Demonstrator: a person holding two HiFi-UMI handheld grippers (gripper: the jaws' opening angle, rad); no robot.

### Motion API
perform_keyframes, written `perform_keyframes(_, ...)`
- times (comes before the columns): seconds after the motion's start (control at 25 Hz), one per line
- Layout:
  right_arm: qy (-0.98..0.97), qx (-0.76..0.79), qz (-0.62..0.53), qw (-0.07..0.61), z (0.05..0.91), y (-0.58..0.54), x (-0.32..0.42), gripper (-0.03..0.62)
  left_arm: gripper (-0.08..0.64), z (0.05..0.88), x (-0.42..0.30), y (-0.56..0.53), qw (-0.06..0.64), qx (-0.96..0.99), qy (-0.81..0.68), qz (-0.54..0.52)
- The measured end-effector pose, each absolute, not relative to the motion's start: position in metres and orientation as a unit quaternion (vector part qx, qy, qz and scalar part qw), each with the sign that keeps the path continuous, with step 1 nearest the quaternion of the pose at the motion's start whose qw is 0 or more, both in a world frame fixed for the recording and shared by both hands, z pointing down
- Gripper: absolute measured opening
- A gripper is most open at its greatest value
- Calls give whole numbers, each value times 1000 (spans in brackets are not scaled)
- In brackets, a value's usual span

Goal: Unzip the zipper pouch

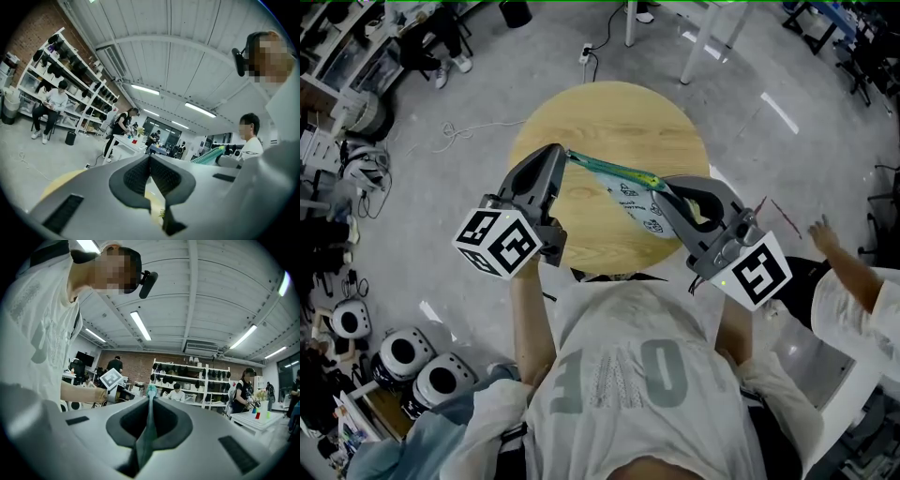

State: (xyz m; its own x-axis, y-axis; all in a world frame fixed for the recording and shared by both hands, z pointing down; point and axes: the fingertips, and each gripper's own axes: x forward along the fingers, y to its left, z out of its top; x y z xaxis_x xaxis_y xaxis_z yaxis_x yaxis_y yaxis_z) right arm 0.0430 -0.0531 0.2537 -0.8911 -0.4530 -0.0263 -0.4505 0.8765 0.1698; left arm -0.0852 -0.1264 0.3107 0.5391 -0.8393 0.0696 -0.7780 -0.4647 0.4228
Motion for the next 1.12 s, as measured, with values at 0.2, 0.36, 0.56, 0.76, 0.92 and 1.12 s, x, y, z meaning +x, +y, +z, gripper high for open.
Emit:
perform_keyframes(0.2, -968, 234, -88, 3, 246, -57, 42, 32, 28, 298, -86, -127, 156, 851, -498, -60)
perform_keyframes(0.36, -965, 242, -96, 25, 259, -61, 42, 32, 29, 292, -91, -123, 138, 843, -516, -67)
perform_keyframes(0.56, -957, 253, -120, 78, 278, -83, 43, 32, 28, 287, -95, -123, 121, 824, -549, -62)
perform_keyframes(0.76, -936, 276, -133, 170, 315, -122, 40, 32, 28, 282, -106, -126, 110, 805, -575, -90)
perform_keyframes(0.92, -927, 284, -126, 212, 345, -145, 19, 32, 26, 284, -125, -122, 101, 790, -597, -90)
perform_keyframes(1.12, -903, 277, -162, 286, 388, -170, -7, 32, 26, 295, -147, -114, 86, 767, -632, -74)
